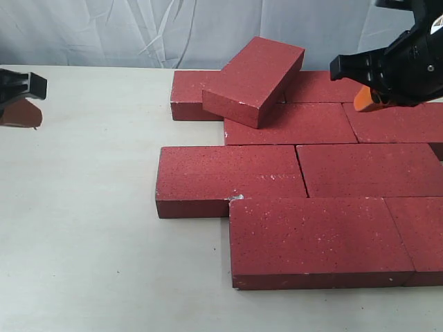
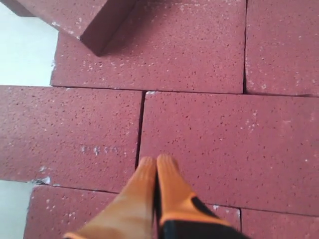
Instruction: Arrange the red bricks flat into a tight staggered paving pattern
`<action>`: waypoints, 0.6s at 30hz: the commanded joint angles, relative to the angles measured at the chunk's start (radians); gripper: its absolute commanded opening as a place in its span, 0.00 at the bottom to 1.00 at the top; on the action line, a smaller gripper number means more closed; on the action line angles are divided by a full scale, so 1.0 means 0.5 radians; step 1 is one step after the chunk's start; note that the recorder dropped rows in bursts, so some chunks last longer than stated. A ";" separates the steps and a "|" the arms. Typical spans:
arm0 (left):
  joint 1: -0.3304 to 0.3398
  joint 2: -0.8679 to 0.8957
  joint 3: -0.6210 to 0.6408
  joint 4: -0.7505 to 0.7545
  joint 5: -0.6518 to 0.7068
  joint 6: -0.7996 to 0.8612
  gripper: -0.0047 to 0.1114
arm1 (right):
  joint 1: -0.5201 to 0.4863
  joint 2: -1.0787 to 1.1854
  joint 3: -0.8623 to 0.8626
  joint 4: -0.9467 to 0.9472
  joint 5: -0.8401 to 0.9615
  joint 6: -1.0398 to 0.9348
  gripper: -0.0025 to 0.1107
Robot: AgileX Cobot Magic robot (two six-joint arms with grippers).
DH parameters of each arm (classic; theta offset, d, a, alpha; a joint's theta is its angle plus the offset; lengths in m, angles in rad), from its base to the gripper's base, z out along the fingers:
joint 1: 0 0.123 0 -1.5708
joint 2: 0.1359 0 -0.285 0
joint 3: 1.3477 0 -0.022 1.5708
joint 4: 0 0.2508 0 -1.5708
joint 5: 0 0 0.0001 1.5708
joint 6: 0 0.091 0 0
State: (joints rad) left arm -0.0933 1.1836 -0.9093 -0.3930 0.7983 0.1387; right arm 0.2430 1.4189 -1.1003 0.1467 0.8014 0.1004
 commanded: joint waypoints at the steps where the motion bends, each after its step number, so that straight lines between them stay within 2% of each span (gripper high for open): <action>1: 0.003 0.123 -0.086 0.003 -0.042 -0.010 0.04 | -0.067 0.111 -0.004 0.033 -0.129 -0.107 0.02; 3: -0.004 0.174 -0.115 -0.005 -0.046 -0.010 0.04 | -0.067 0.171 -0.004 0.021 -0.195 -0.107 0.02; 9: -0.152 0.318 -0.191 0.003 -0.203 -0.055 0.04 | -0.067 0.371 -0.061 0.044 -0.323 -0.110 0.02; 18: -0.377 0.700 -0.375 0.003 -0.466 -0.104 0.04 | -0.067 0.725 -0.452 0.112 -0.337 -0.238 0.02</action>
State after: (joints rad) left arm -0.2510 1.4735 -1.0639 -0.3886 0.6004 0.0953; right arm 0.2144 1.7374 -1.2648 0.1749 0.6559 0.0256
